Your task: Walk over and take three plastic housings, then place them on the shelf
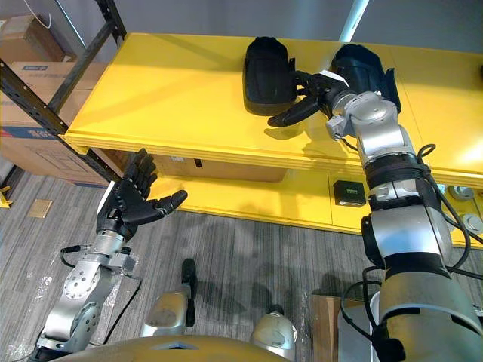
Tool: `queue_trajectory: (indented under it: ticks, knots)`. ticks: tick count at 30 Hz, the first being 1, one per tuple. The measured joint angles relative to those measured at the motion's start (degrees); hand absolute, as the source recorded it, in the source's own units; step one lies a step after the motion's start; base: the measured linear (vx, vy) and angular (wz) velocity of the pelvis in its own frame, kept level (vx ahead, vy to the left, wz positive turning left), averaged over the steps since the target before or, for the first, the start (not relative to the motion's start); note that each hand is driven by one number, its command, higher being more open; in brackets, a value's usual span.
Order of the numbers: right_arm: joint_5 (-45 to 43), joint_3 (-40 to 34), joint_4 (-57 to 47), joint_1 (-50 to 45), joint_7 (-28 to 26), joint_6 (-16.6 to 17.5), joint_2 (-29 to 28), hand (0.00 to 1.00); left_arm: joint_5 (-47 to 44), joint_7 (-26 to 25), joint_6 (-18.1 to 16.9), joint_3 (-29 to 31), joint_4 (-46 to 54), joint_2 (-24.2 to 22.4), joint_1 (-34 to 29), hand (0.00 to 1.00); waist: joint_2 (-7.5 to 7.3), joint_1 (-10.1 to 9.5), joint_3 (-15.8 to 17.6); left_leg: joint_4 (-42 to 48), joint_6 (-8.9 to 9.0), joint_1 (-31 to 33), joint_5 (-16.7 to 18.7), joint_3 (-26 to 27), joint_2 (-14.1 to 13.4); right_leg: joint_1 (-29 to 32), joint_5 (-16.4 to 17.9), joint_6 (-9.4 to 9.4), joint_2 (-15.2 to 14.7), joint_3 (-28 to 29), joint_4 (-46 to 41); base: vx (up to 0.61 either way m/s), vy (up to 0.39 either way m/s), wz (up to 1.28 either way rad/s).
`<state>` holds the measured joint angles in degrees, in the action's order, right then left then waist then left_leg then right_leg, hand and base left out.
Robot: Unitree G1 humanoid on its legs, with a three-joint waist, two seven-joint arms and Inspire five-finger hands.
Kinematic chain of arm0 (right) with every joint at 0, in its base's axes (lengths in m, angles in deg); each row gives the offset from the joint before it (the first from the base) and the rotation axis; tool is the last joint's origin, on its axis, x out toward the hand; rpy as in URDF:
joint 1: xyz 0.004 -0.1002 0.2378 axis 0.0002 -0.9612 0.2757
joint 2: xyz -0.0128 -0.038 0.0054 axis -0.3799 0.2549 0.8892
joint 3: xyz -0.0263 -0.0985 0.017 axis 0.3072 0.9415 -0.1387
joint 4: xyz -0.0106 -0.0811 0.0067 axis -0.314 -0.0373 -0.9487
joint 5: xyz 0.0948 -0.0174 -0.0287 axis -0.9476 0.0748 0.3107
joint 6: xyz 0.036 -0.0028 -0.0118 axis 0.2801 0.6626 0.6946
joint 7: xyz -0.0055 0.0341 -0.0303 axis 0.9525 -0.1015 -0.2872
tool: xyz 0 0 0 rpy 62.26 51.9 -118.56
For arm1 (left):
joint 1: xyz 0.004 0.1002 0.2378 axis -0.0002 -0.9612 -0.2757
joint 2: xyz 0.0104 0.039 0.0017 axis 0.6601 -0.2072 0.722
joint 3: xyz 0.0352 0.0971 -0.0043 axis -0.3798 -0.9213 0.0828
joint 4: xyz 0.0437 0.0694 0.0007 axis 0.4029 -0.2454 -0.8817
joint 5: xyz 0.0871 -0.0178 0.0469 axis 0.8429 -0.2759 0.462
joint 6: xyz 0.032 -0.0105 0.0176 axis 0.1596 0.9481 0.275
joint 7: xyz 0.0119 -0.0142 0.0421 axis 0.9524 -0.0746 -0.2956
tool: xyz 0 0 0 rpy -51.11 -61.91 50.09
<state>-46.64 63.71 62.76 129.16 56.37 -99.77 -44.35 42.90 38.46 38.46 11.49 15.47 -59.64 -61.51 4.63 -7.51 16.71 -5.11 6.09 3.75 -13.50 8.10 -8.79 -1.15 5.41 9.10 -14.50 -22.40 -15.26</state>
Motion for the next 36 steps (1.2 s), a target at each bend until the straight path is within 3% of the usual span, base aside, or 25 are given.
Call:
queue_trajectory:
  ticks: [17, 20, 22, 24, 27, 31, 36]
  knots:
    - [0.1, 1.0, 0.0, 3.0, -0.2, 0.6, 0.0, 1.00, 0.0, -0.2, 0.0, 0.4, 0.2, -0.5, 0.9, 1.00, -0.74, 0.01, 0.8, 0.1, -0.31, 0.0, -0.2, -0.1, 0.3, -0.1, 0.1, 0.10, -0.3, -0.1, 0.0, 0.00, -0.008, 0.00]
    - [4.5, 1.3, 0.0, 3.2, 1.4, 4.7, 0.0, 1.00, 0.0, -0.2, 0.0, 0.4, 0.2, -0.5, 1.2, 1.00, -0.75, 0.16, 0.8, 0.0, -0.32, 0.0, -0.3, -0.1, 0.3, -0.2, 0.1, 0.10, -0.3, -0.2, 0.0, 0.00, 0.000, 0.00]
    - [14.1, 3.2, -0.2, 4.8, 5.8, 10.1, 0.5, 1.00, 0.0, -0.3, -0.1, 0.3, 0.2, -0.6, 0.8, 1.00, -0.75, 0.66, 0.9, 0.0, -0.28, -0.1, -0.3, -0.3, 0.3, -0.5, 0.0, 0.20, -0.3, -0.5, 0.3, 0.00, -0.022, 0.04]
    - [16.4, 4.8, -3.1, 5.4, 8.0, 13.2, 2.9, 1.00, 0.0, -0.4, -0.3, 0.3, 0.2, -1.4, 0.7, 1.00, -0.76, 0.87, 1.1, 0.0, -0.29, -0.1, -0.3, -0.6, 0.5, -0.9, 0.0, 0.23, -0.3, -1.0, 0.5, 0.00, -0.004, 0.08]
    - [16.4, 5.5, -12.9, 5.9, 9.3, 15.0, 6.1, 1.00, 0.0, -0.5, -1.6, 0.7, 0.8, -1.9, -0.3, 1.00, -0.75, 1.27, 2.1, 0.1, -0.27, -0.2, -0.3, -0.6, 0.5, -1.0, 0.0, 0.25, -0.3, -1.0, 0.6, 0.00, 0.000, 0.01]
    - [16.3, 7.9, -18.7, 5.9, 7.2, 14.6, 6.4, 1.00, 0.0, -0.4, -1.7, 0.8, 2.6, -1.9, -0.9, 1.00, -0.75, 1.51, 2.1, 0.0, -0.21, -0.2, -0.2, -0.5, 0.6, -1.1, -0.2, 0.41, -0.3, -1.0, 1.1, 0.00, 0.000, 0.00]
    - [18.3, 12.4, -18.5, 3.2, 0.4, 11.9, 6.4, 1.00, 0.1, -0.3, -1.7, 1.4, 4.4, -1.9, -0.7, 1.00, -0.74, 0.81, 2.1, 0.0, -0.30, -0.2, -0.4, -0.6, 1.0, -1.4, -0.3, 0.66, -0.6, -1.3, 1.6, 0.01, -0.011, 0.03]
